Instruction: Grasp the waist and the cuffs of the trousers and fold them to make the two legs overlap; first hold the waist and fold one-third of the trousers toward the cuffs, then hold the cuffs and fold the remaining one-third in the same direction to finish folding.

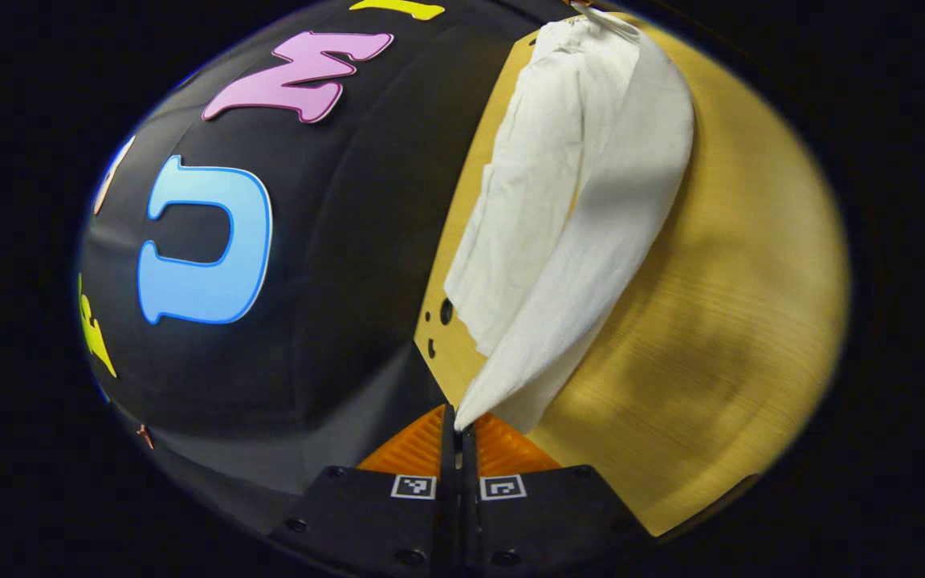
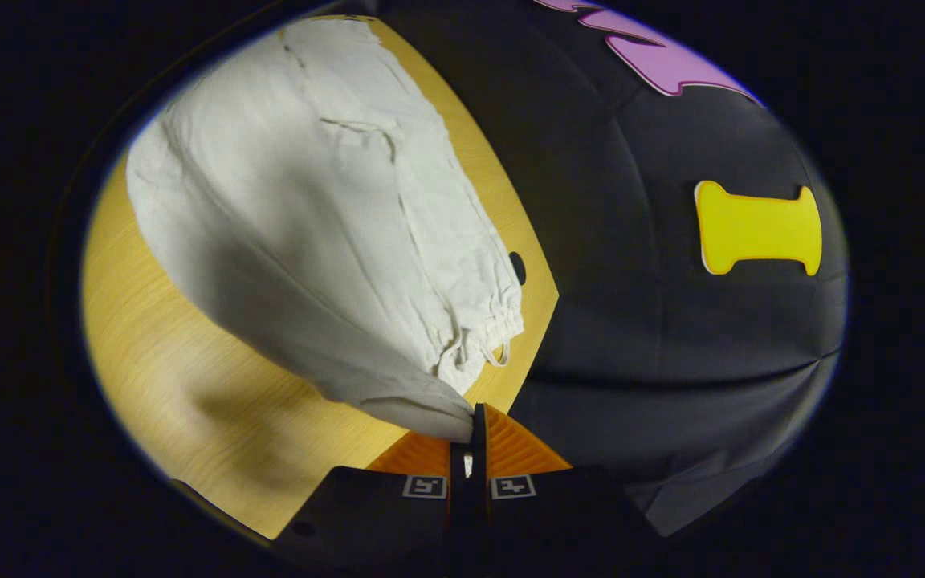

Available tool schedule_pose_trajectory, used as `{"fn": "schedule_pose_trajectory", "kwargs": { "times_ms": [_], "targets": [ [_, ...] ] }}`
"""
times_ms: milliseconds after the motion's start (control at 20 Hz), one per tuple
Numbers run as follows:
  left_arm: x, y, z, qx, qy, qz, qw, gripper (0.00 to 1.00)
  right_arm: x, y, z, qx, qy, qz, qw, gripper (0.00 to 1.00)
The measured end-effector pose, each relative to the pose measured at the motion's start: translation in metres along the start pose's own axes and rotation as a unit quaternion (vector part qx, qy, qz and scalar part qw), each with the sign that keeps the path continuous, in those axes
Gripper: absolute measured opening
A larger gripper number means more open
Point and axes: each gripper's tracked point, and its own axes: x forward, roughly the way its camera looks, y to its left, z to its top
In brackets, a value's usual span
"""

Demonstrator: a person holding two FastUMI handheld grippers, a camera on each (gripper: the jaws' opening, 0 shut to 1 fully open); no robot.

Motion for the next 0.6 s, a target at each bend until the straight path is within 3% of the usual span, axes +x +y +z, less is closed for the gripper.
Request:
{"fn": "schedule_pose_trajectory", "kwargs": {
  "times_ms": [150,400,600],
  "targets": [
    [0.024,0.025,0.011,-0.009,-0.003,0.011,1.000,0.06,0.009,-0.024,0.022,0.059,-0.006,-0.012,0.998,0.05],
    [0.079,0.073,0.029,-0.067,0.000,0.037,0.997,0.06,0.037,-0.059,0.051,0.133,-0.009,-0.034,0.991,0.05],
    [0.131,0.080,0.050,-0.065,-0.005,0.019,0.998,0.06,0.073,-0.069,0.078,0.152,-0.024,-0.039,0.987,0.05]
  ]
}}
